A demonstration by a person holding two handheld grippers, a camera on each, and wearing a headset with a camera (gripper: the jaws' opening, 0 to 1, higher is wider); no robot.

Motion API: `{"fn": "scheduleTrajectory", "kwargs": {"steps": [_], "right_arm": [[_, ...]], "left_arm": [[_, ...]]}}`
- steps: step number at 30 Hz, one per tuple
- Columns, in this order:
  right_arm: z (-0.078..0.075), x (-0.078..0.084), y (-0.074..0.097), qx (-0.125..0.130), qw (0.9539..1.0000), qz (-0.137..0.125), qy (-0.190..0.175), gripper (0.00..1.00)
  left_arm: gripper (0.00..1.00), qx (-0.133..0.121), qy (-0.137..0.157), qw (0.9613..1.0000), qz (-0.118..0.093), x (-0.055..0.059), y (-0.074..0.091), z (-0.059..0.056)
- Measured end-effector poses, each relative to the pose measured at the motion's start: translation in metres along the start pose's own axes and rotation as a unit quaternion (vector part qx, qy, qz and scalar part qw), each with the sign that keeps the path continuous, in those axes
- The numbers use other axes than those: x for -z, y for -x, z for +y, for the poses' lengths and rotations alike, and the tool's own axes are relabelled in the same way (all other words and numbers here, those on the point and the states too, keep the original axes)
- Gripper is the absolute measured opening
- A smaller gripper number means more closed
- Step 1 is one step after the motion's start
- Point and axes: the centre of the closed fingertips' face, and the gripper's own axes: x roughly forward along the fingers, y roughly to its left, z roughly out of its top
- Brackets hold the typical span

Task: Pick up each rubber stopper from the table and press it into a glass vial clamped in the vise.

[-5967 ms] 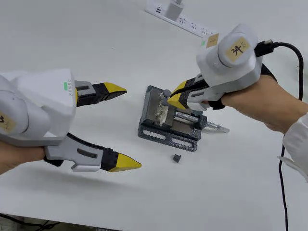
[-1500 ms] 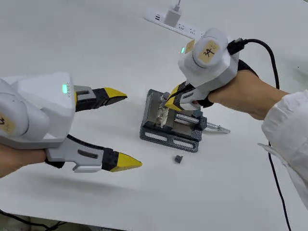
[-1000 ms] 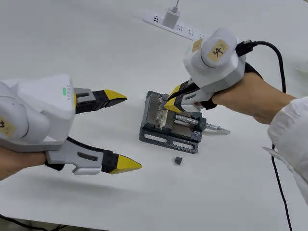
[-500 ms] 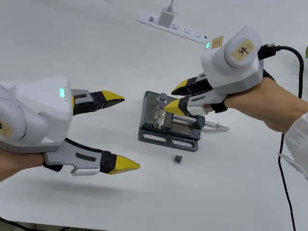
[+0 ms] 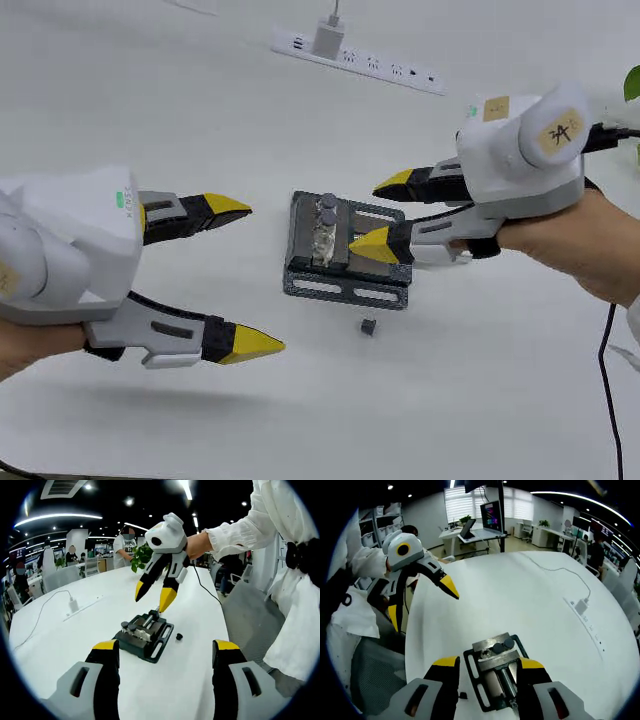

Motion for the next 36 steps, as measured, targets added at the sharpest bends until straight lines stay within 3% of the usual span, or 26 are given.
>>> {"fn": "scheduleTrajectory", "kwargs": {"steps": [18, 21, 29, 36], "right_arm": [[0.014, 0.032, 0.035, 0.002, 0.9957, -0.091, -0.015, 0.69], [0.018, 0.039, 0.04, 0.003, 0.9945, -0.103, -0.019, 0.71], [0.021, 0.057, 0.049, 0.012, 0.9926, -0.12, -0.007, 0.76], [0.021, 0.072, 0.056, 0.016, 0.9918, -0.126, -0.011, 0.78]], "left_arm": [[0.67, 0.023, -0.039, 0.9979, 0.047, -0.001, -0.01, -0.008], [0.66, 0.03, -0.054, 0.9962, 0.062, 0.001, -0.016, -0.01], [0.55, 0.042, -0.072, 0.9934, 0.079, -0.001, -0.038, -0.011], [0.48, 0.069, -0.107, 0.9861, 0.107, 0.007, -0.062, -0.018]]}}
